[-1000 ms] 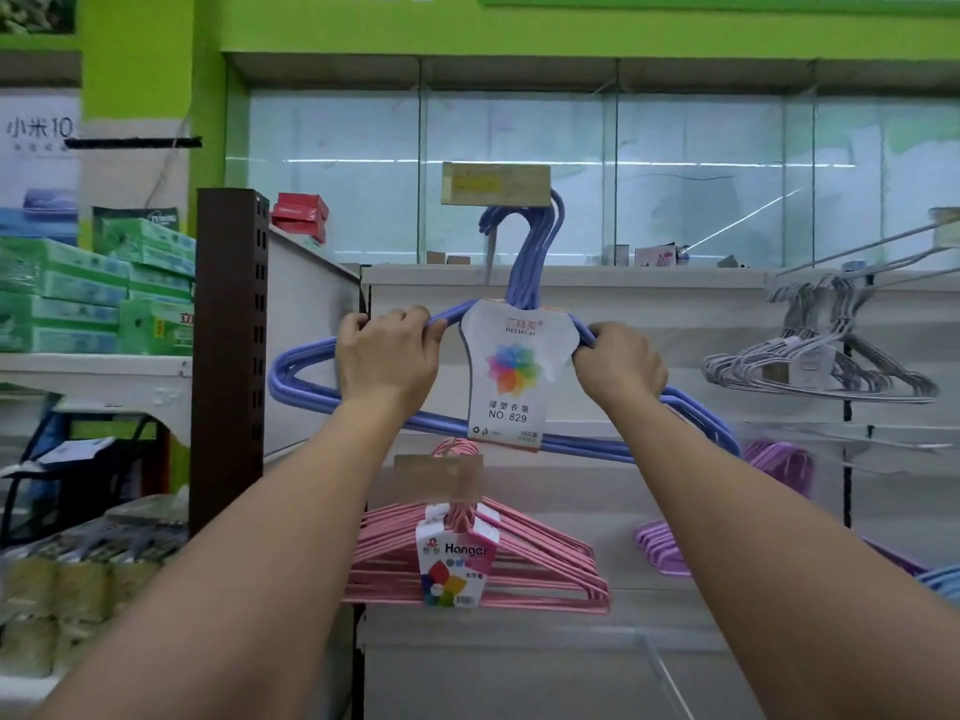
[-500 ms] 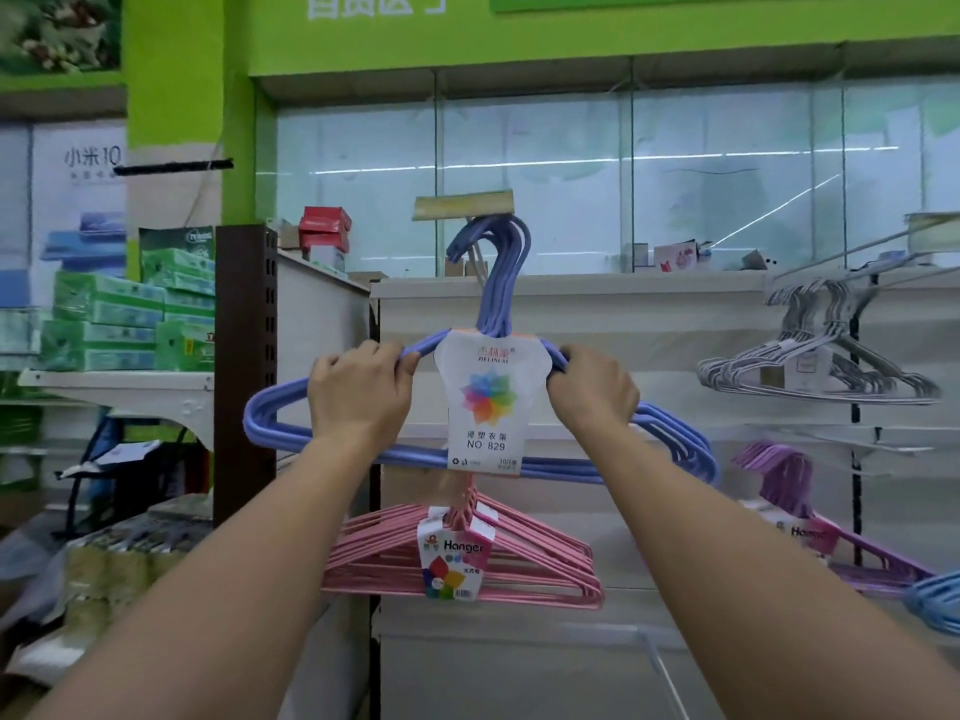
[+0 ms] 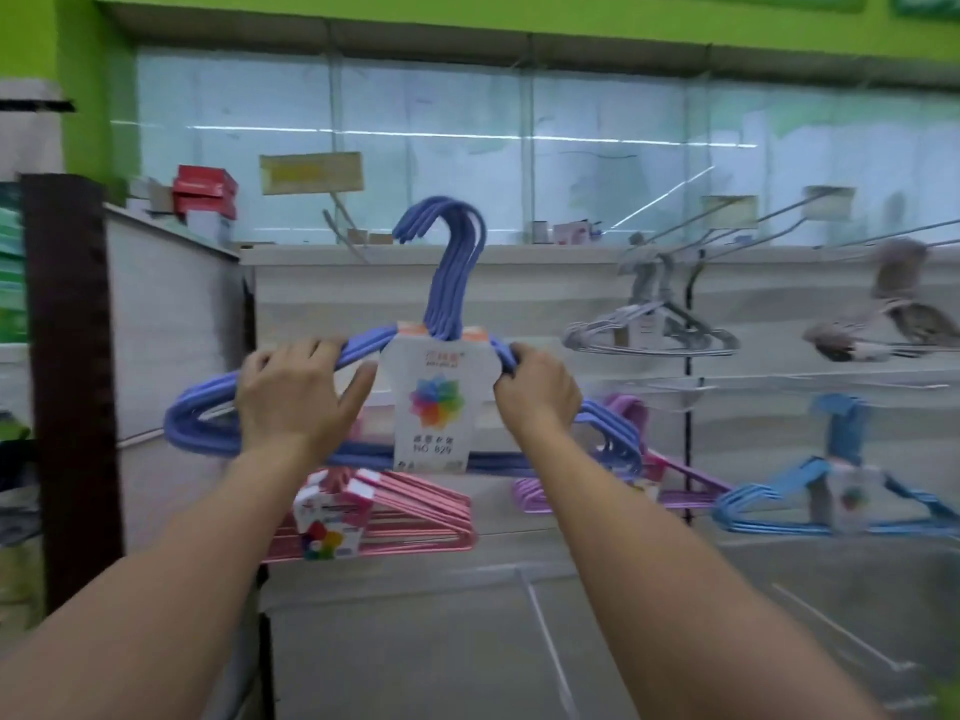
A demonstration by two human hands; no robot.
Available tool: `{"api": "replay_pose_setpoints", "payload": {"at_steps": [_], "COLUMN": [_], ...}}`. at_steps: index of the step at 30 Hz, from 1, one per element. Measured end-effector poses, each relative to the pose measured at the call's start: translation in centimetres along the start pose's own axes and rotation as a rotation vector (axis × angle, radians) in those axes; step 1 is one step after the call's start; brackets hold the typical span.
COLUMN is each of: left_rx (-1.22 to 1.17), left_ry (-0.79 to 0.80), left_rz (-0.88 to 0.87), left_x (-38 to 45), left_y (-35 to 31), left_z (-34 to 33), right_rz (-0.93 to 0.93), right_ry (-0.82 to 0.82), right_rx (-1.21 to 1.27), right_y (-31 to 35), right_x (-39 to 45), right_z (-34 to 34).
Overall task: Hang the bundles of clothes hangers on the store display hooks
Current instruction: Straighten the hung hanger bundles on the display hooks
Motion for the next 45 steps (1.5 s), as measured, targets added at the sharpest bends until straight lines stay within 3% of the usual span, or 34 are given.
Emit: {"api": "replay_pose_setpoints", "payload": {"at_steps": [10,19,25,38,45], "left_rx": [-0.410,-0.617,-0.768,-0.822,-0.856], "left_ry": [0.538,0.549,0.631,0.771,0.946], "left_rz": [-0.013,0.022,0.013,0.025,0.083], "left_x": [-7.1,-9.5,-13.9,-21.2,-26.9], "left_y": [-10.9,-17.6,-23.3,-34.4,-38.3], "left_z": [-9.3,-12.9,-14.9,-14.3,-13.3], "right_rz": [-0.096,-0.223,-0.341,-0.207,-0.189], "right_ry": [0.136,0.077,0.154,0.278,0.408], "right_rx": [-0.298,-0.388,-0.480,-0.616,-0.602], "right_y": [-14.1,-21.3,-27.2,-39.4,-45.3], "right_x": [-2.6,-4.3,-7.8,-9.5,-12.0], "right_z": [0.3,1.5,0.9,3.3,1.4]}}
Point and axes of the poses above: each hand's wrist, its own x-axis towards the middle knuckle, its own z-axis out of the back of the hand, y = z × x, the point moved 6 cm from there along x, towards the middle knuckle, and after that the axes turned 15 degrees about -z, right-handed, at the moved point
